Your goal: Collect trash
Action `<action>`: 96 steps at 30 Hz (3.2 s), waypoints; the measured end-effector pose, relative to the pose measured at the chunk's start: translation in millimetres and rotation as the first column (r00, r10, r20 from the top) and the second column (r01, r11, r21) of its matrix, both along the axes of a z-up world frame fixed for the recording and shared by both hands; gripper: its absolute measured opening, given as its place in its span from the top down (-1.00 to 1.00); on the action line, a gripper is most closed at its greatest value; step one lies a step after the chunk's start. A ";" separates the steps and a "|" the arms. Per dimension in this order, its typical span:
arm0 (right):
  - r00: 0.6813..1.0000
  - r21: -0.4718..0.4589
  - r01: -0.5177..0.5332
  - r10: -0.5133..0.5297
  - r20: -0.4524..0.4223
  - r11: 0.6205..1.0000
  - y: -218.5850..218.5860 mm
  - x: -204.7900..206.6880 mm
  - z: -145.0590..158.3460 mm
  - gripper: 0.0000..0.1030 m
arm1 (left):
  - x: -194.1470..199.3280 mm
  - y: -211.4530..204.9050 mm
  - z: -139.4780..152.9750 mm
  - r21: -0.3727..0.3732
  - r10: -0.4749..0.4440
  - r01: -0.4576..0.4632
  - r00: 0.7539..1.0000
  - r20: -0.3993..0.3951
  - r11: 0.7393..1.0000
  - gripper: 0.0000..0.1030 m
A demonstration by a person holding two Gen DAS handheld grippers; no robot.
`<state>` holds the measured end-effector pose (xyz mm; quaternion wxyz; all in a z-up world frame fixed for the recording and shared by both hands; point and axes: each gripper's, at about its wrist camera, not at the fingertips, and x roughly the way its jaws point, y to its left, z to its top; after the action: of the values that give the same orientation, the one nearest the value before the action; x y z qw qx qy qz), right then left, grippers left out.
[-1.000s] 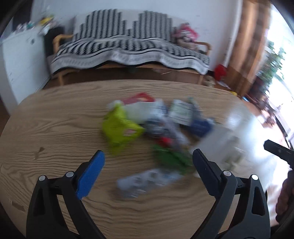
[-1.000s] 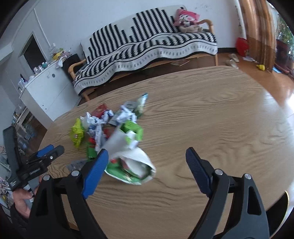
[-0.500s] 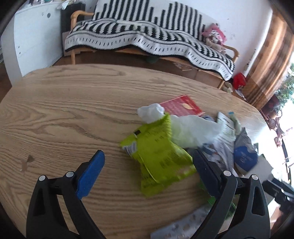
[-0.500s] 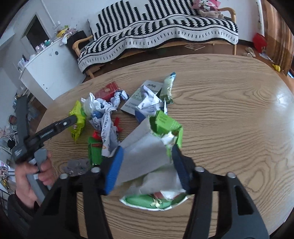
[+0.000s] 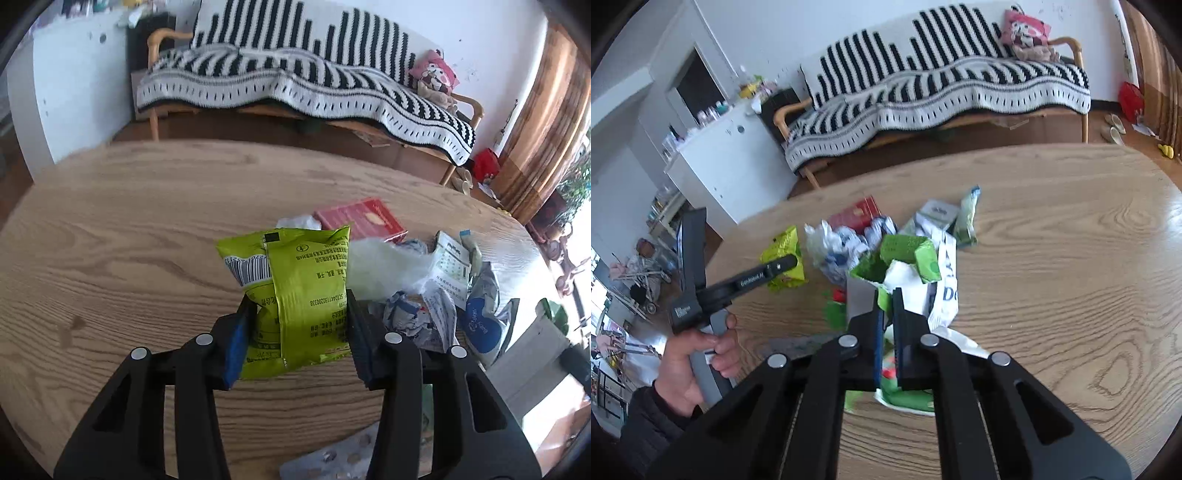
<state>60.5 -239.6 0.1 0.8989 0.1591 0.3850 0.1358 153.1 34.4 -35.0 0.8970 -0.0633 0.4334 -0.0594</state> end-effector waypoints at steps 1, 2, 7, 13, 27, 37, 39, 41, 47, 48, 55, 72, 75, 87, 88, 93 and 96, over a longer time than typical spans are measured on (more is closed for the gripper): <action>1.000 0.011 0.004 -0.004 0.017 1.000 -3.5 -4.2 4.9 0.91 | -3.1 -1.1 4.1 0.007 -0.002 0.001 1.000 0.012 1.000 0.11; 1.000 0.016 0.007 -0.007 0.028 1.000 -6.5 -8.0 8.0 0.91 | -6.6 -3.1 9.1 0.014 -0.005 0.005 1.000 0.024 1.000 0.11; 0.998 0.018 0.037 -0.037 0.047 0.999 -32.0 -29.8 21.9 0.91 | -23.5 -18.1 26.9 0.028 -0.050 0.048 0.997 0.062 0.998 0.12; 0.979 0.090 0.203 -0.201 -0.028 0.975 -114.1 -47.9 1.0 0.90 | -45.8 -52.3 50.1 0.020 -0.121 0.119 0.986 0.113 0.993 0.12; 0.906 0.195 0.407 -0.367 -0.211 0.892 -224.9 -84.7 -55.6 -0.62 | -75.2 -153.2 60.8 0.028 -0.299 0.298 0.946 0.127 0.954 0.12; 0.903 0.141 0.377 -0.330 -0.274 0.915 -205.3 -51.7 -72.0 -0.62 | -83.2 -166.6 54.8 0.037 -0.329 0.327 0.938 0.111 0.944 0.12; 0.905 0.115 0.366 -0.324 -0.276 0.923 -198.7 -45.9 -72.3 -0.62 | -84.9 -166.3 52.9 0.045 -0.337 0.334 0.935 0.108 0.942 0.12; 0.906 0.033 0.349 -0.328 -0.266 0.937 -189.8 -42.9 -66.3 -0.62 | -85.5 -164.9 51.0 0.053 -0.343 0.340 0.933 0.107 0.939 0.12; 0.973 -0.178 0.135 -0.164 -0.160 0.975 -162.6 -31.0 -53.0 -0.78 | -80.3 -154.7 46.2 0.054 -0.343 0.340 0.934 0.097 0.939 0.12; 0.976 -0.214 0.092 -0.130 -0.172 0.973 -158.1 -24.6 -60.4 -0.78 | -80.4 -154.3 45.6 0.054 -0.345 0.341 0.934 0.096 0.938 0.12; 0.980 -0.257 0.009 -0.059 -0.190 0.966 -156.0 -0.9 -90.7 -0.76 | -79.2 -157.6 42.1 0.070 -0.353 0.348 0.932 0.087 0.935 0.12; 0.990 -0.069 0.053 -0.062 -0.130 0.996 -168.3 -52.2 -64.4 0.59 | -84.3 -183.4 45.3 0.036 -0.370 0.368 0.926 0.070 0.929 0.12; 0.983 -0.053 0.144 -0.149 -0.108 0.988 -193.9 -77.9 -53.0 0.59 | -88.3 -193.8 48.8 0.018 -0.387 0.387 0.919 0.073 0.922 0.12; 0.828 -0.065 0.553 -0.557 -0.070 0.831 -315.4 -235.8 -37.0 0.59 | -144.8 -321.4 51.6 -0.021 -0.588 0.591 0.805 0.079 0.807 0.12; 0.805 -0.061 0.586 -0.590 -0.071 0.808 -325.1 -252.2 -39.0 0.59 | -153.6 -335.3 51.0 -0.023 -0.611 0.614 0.788 0.079 0.789 0.12; 0.693 -0.039 0.712 -0.711 -0.120 0.701 -368.2 -323.2 -60.8 0.59 | -212.2 -416.6 34.2 -0.019 -0.739 0.741 0.671 0.060 0.671 0.12; 0.623 -0.033 0.769 -0.760 -0.183 0.638 -390.1 -357.6 -80.7 0.59 | -246.2 -458.2 17.0 -0.038 -0.807 0.808 0.590 0.033 0.589 0.12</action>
<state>-297.1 -629.7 -80.6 0.8287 0.3405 0.3568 -0.2644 -93.2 -423.7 -18.0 0.7737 0.1185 0.4078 -0.4701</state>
